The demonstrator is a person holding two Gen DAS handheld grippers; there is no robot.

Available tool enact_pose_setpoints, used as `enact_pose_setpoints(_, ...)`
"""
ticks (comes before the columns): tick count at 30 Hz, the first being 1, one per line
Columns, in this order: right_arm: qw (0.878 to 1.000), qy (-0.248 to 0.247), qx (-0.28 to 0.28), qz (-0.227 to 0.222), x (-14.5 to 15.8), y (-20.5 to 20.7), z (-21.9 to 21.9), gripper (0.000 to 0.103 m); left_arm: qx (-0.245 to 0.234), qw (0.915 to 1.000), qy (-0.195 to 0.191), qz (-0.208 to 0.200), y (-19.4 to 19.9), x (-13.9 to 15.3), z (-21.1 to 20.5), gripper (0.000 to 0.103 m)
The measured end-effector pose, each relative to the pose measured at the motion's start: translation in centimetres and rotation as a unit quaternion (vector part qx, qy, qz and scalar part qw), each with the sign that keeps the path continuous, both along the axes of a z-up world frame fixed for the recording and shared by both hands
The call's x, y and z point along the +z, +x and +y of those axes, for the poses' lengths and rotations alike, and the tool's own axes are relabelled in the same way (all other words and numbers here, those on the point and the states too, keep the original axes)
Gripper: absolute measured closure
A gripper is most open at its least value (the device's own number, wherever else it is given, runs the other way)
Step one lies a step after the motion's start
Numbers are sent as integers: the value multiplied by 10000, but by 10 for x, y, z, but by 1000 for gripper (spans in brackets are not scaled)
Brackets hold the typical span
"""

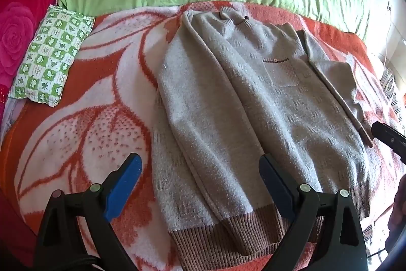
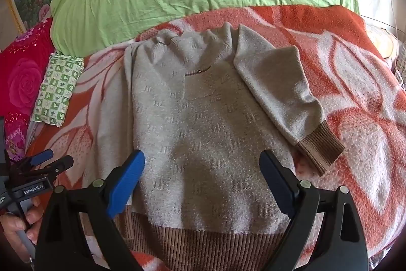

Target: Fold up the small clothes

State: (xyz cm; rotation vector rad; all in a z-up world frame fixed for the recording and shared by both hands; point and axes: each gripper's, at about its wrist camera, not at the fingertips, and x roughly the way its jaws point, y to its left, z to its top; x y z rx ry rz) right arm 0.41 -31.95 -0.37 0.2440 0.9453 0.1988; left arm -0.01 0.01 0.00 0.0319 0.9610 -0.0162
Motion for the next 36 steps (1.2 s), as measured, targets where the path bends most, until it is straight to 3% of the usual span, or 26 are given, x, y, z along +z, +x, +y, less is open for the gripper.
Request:
enact_pose_setpoints(30,9997,-89,213,33,-3,8,6,11,15,9998,92,-171,4,-1,2,9)
enact_pose_setpoints(36,9998,-67,213,-6,-3,7,7,11,-21,10000,10,95,6,-4,-2,9)
